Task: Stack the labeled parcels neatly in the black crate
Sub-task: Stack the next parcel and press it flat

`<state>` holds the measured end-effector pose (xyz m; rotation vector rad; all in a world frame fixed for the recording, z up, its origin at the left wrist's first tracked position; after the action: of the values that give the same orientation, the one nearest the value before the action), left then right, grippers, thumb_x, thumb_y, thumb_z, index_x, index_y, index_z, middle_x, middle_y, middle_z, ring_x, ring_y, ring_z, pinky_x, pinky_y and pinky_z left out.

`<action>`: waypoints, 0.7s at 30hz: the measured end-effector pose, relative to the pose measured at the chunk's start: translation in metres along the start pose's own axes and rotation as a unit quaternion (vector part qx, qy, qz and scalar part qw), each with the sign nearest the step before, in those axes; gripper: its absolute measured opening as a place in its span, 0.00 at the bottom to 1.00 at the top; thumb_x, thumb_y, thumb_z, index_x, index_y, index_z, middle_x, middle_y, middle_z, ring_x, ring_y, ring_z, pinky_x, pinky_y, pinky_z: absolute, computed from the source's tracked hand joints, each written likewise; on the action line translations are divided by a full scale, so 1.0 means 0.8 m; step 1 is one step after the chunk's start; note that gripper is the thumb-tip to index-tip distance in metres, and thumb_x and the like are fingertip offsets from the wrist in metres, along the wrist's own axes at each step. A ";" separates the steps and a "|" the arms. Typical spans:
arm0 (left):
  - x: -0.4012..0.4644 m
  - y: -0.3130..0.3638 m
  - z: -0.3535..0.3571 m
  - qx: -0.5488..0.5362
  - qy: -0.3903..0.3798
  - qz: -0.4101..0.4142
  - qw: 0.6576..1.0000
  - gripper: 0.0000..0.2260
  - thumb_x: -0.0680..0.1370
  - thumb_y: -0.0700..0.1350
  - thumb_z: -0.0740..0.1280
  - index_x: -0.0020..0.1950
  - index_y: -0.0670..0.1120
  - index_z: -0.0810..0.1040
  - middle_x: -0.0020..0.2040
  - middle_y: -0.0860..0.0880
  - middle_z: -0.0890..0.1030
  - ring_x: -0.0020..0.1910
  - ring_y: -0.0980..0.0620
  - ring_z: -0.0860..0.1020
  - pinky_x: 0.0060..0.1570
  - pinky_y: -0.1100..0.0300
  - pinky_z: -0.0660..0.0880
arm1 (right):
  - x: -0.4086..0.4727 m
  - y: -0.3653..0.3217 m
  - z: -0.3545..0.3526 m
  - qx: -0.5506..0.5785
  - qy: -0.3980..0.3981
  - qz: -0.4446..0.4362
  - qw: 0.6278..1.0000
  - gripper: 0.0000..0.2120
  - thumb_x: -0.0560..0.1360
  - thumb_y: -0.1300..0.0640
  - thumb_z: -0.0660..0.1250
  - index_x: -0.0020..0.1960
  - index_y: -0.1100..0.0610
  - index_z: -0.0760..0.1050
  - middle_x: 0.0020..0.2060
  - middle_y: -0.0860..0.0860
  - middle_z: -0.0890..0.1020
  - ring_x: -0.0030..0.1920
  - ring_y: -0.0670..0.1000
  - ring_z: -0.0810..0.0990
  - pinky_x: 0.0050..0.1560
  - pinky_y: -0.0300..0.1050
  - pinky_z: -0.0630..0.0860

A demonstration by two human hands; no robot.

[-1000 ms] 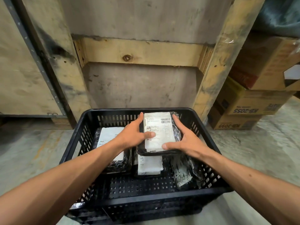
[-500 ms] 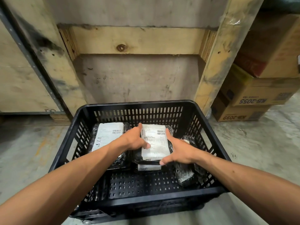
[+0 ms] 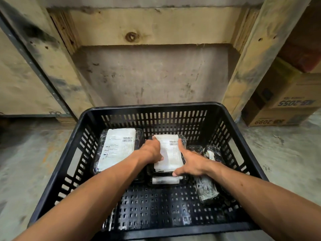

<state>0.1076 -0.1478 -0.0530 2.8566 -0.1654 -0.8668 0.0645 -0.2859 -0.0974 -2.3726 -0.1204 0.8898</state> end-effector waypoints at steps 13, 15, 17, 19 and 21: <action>-0.009 -0.021 0.035 0.426 0.043 0.117 0.896 0.44 0.77 0.73 0.37 0.82 0.43 0.37 0.82 0.41 0.40 0.81 0.44 0.39 0.76 0.40 0.30 | 0.000 -0.006 0.013 -0.203 -0.050 -0.011 0.978 0.53 0.77 0.26 0.56 0.75 0.47 0.18 0.69 0.49 0.13 0.78 0.57 0.26 0.81 0.63 0.40; -0.006 -0.020 0.036 0.435 0.031 0.114 0.893 0.45 0.77 0.73 0.38 0.82 0.42 0.36 0.82 0.40 0.39 0.81 0.43 0.38 0.75 0.40 0.30 | 0.000 -0.005 0.016 -0.215 -0.063 -0.017 0.974 0.52 0.77 0.27 0.55 0.75 0.46 0.17 0.67 0.48 0.12 0.81 0.56 0.32 0.81 0.61 0.43; -0.004 -0.021 0.036 0.435 0.023 0.110 0.893 0.46 0.76 0.74 0.38 0.82 0.41 0.36 0.82 0.39 0.39 0.81 0.42 0.37 0.76 0.41 0.31 | 0.003 -0.005 0.017 -0.249 -0.061 -0.028 0.966 0.50 0.77 0.25 0.51 0.74 0.47 0.17 0.67 0.52 0.12 0.79 0.56 0.30 0.79 0.57 0.36; -0.004 -0.021 0.036 0.434 0.020 0.106 0.894 0.46 0.76 0.74 0.38 0.81 0.41 0.36 0.82 0.38 0.38 0.81 0.41 0.37 0.76 0.41 0.32 | 0.008 -0.006 0.016 -0.309 -0.039 -0.032 0.950 0.49 0.77 0.24 0.45 0.75 0.50 0.17 0.69 0.57 0.15 0.75 0.59 0.20 0.74 0.57 0.24; -0.006 -0.021 0.037 0.431 0.015 0.108 0.896 0.46 0.77 0.73 0.38 0.81 0.41 0.35 0.82 0.38 0.38 0.81 0.40 0.38 0.77 0.41 0.32 | 0.011 -0.005 0.014 -0.343 -0.024 -0.032 0.939 0.49 0.76 0.23 0.41 0.76 0.53 0.18 0.71 0.60 0.17 0.72 0.60 0.16 0.73 0.58 0.21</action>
<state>0.0886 -0.1343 -0.0775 3.5112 -1.0934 -0.8451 0.0652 -0.2743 -0.1068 -2.9549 -0.6118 0.9881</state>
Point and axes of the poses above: each hand's wrist, its own x-axis towards the middle knuckle, its own z-axis out of the palm, y = z × x, the point moved 9 cm from there along x, towards the middle knuckle
